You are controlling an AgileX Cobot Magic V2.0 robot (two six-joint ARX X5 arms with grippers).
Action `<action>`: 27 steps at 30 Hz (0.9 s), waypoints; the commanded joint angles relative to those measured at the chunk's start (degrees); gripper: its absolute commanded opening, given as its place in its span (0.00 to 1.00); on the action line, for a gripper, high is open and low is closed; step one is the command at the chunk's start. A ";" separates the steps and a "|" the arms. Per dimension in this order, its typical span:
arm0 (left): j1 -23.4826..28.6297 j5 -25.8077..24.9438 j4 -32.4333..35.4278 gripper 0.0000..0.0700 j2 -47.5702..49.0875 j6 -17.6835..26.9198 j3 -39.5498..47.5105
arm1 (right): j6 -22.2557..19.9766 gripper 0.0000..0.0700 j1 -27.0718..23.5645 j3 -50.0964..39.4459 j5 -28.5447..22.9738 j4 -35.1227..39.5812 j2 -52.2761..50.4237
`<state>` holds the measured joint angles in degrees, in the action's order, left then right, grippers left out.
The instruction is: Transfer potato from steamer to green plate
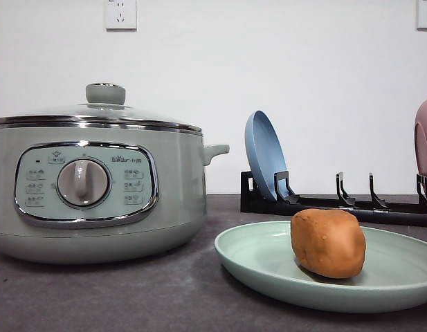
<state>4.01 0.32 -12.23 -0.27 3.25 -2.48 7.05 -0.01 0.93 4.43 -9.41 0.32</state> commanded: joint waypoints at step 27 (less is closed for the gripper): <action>0.13 0.11 -1.44 0.01 0.09 -0.55 0.79 | -0.24 0.00 -0.02 -0.26 0.02 0.46 -0.11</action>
<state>4.01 0.32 -12.23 -0.27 3.25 -2.48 7.05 -0.01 0.93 4.43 -9.41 0.32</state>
